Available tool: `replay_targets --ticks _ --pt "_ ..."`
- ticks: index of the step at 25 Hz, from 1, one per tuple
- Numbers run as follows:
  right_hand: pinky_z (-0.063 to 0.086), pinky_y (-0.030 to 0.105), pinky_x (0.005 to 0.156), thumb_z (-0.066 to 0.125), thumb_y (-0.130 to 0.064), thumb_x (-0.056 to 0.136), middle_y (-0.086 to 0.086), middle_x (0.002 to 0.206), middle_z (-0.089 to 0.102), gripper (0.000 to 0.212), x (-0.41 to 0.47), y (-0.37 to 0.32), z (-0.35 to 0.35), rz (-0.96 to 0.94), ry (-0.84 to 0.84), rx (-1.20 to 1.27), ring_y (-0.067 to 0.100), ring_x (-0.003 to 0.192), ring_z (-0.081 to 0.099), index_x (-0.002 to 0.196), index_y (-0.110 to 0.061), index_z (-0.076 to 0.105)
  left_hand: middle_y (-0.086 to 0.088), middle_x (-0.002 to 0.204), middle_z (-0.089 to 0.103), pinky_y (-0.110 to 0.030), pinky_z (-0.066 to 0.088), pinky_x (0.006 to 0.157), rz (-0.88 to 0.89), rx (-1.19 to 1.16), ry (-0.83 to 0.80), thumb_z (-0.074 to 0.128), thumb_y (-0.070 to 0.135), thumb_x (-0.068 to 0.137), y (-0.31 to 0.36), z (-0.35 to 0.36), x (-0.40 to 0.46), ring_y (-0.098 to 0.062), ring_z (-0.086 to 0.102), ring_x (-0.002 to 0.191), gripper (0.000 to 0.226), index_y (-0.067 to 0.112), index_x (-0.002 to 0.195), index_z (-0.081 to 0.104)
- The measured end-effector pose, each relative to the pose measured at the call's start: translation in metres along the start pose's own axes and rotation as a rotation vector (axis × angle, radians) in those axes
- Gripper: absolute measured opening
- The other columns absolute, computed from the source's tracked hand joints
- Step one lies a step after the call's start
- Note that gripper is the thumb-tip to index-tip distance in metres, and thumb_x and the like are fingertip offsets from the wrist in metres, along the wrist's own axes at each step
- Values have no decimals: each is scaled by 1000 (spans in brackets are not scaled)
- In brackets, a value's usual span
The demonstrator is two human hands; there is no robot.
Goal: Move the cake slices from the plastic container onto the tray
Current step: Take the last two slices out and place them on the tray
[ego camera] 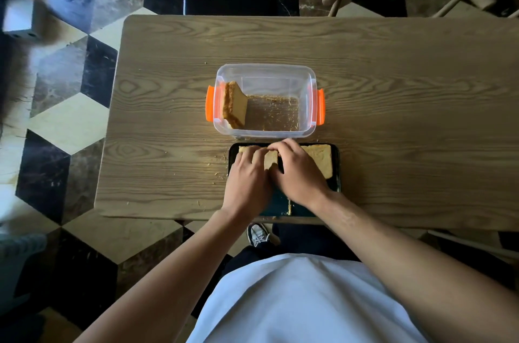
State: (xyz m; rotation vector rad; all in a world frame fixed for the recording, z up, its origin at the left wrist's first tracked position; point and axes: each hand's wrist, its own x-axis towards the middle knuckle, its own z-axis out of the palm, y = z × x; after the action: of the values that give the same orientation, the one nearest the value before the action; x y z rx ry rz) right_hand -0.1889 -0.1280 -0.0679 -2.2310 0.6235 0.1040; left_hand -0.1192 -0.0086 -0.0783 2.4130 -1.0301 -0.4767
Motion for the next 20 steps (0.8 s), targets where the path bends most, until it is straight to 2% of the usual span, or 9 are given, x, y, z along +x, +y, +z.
replay_targets --ticks 2,4,6,8,10,13,15,16,20 --pt "55 44 82 63 -12 84 7 121 57 40 17 -21 -8 -52 45 43 26 103 62 124 -15 56 -16 121 59 -42 48 92 12 -28 100 62 0 77 1 -20 9 -34 55 107 51 8 127 57" --pt "54 43 80 61 -12 84 8 115 59 36 35 -37 -14 -90 94 74 25 97 62 119 -14 58 -16 117 59 -38 49 81 5 -63 170 61 -4 77 3 -40 24 -34 58 101 49 7 124 59" --pt "53 43 82 58 -14 85 9 110 63 30 57 -49 -17 -80 113 107 25 94 62 115 -13 60 -17 115 59 -31 43 66 -9 -66 210 62 -8 73 2 -57 39 -35 61 92 48 7 118 61" --pt "52 42 82 58 -18 86 9 107 66 27 78 -55 -19 -27 100 134 25 94 62 112 -12 62 -19 122 58 -29 35 63 -65 -43 199 62 -11 69 -1 -68 55 -38 61 91 52 4 118 60" --pt "52 36 77 58 -20 86 6 103 67 26 98 -56 -18 36 77 150 24 92 63 110 -13 63 -19 128 57 -30 35 66 -179 -45 162 58 -9 72 -7 -72 71 -40 60 97 53 3 123 57" --pt "42 19 59 61 -27 83 -5 88 65 23 122 -52 -13 108 22 149 17 83 63 104 -18 64 -15 106 66 -25 35 61 -307 -124 137 55 0 79 -10 -73 88 -33 61 89 40 3 118 59" --pt "43 24 61 65 -33 83 -2 91 68 25 139 -49 -7 159 -25 159 18 85 64 103 -18 65 -2 82 63 -13 30 48 -351 -181 134 55 2 82 -10 -70 94 -22 59 71 30 6 111 62" --pt "46 27 65 67 -36 84 1 95 70 27 146 -47 -4 183 -44 159 20 87 65 104 -18 65 4 75 59 -11 32 44 -369 -217 130 55 2 83 -9 -70 96 -16 55 64 28 7 110 62" --pt "53 35 72 67 -49 83 7 99 73 40 166 -42 7 254 -92 174 25 88 68 104 -15 65 13 76 57 -2 36 49 -439 -361 140 54 3 84 -7 -71 105 -4 53 64 33 13 115 62"
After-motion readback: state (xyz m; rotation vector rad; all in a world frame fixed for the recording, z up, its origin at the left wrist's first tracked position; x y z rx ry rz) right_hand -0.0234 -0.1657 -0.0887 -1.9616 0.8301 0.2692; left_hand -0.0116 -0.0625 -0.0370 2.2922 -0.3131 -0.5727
